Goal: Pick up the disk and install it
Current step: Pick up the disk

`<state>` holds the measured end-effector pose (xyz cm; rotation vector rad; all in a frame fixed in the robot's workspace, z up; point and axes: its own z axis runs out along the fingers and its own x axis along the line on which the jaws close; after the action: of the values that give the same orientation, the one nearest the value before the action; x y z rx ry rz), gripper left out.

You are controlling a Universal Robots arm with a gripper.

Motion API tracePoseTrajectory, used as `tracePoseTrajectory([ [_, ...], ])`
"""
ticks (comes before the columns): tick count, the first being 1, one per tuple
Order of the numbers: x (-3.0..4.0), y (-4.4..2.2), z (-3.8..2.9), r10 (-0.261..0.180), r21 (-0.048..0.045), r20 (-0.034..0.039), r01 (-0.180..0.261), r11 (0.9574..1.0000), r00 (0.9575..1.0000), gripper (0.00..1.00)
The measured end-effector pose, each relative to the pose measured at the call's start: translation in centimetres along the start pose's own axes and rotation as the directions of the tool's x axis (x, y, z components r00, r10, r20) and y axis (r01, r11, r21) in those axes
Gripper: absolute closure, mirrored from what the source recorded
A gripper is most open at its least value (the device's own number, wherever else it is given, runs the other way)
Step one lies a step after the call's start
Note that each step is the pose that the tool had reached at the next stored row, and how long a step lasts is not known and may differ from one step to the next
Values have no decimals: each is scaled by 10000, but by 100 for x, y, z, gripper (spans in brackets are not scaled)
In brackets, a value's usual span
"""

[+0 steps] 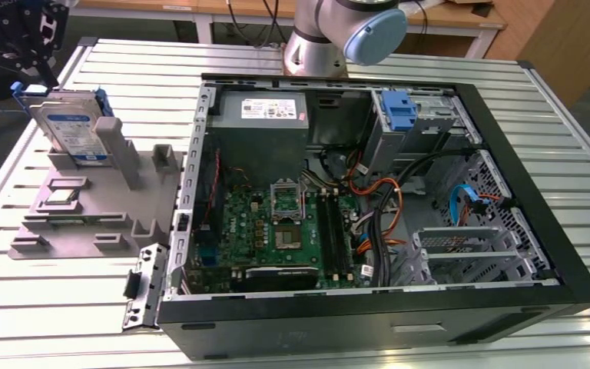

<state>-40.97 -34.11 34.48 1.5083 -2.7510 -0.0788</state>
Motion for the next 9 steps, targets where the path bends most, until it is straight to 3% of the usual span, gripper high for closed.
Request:
tracePoseTrajectory([
  [9, 0, 0, 0, -631, -14, -28, 631, 9980, 9980, 90],
])
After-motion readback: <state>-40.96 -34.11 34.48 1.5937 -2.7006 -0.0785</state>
